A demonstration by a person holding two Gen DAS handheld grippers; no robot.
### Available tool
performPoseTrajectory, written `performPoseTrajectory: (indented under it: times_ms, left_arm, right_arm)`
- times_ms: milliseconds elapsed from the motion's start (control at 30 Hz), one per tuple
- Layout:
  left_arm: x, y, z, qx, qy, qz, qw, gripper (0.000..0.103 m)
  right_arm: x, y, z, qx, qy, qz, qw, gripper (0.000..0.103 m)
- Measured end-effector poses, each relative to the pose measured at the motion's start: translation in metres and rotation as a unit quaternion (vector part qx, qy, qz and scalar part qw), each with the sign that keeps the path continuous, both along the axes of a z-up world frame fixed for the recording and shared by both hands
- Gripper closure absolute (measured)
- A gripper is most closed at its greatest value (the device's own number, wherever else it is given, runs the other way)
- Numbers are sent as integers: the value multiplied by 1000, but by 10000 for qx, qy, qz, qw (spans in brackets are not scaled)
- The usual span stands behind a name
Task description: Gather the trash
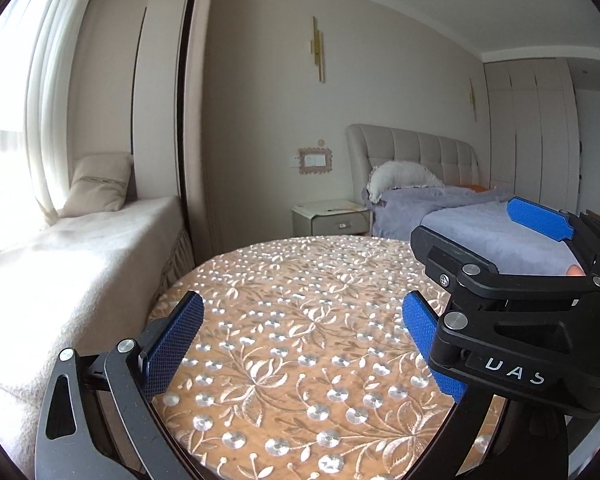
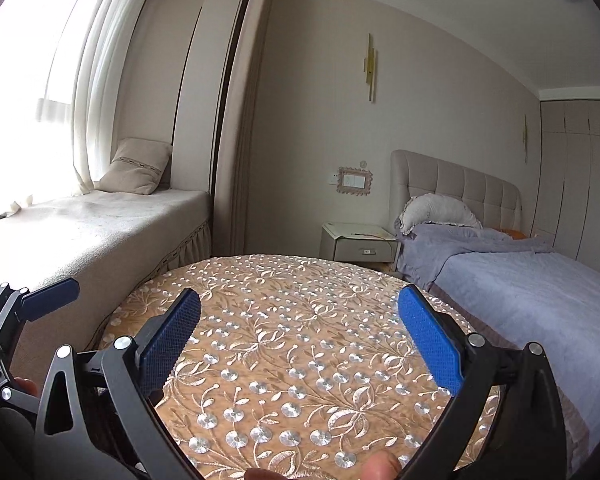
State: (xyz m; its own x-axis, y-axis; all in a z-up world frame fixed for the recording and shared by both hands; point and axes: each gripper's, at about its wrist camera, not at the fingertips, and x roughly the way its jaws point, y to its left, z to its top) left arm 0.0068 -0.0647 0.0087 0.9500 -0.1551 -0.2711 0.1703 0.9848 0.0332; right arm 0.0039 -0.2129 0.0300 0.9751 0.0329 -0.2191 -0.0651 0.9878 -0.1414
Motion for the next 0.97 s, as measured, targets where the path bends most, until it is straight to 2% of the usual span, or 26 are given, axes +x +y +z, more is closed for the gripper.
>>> performPoseTrajectory:
  times_ms: [267,967]
  left_arm:
    - [-3,3,2,-58,-78,51,9999,5]
    - [-6,4,4,8,-104,116,9999,5]
  right_arm:
    - [-5,2,1,22,-137,20,9999,5]
    - [-5,1,1,-4,-162,-40,9999,5]
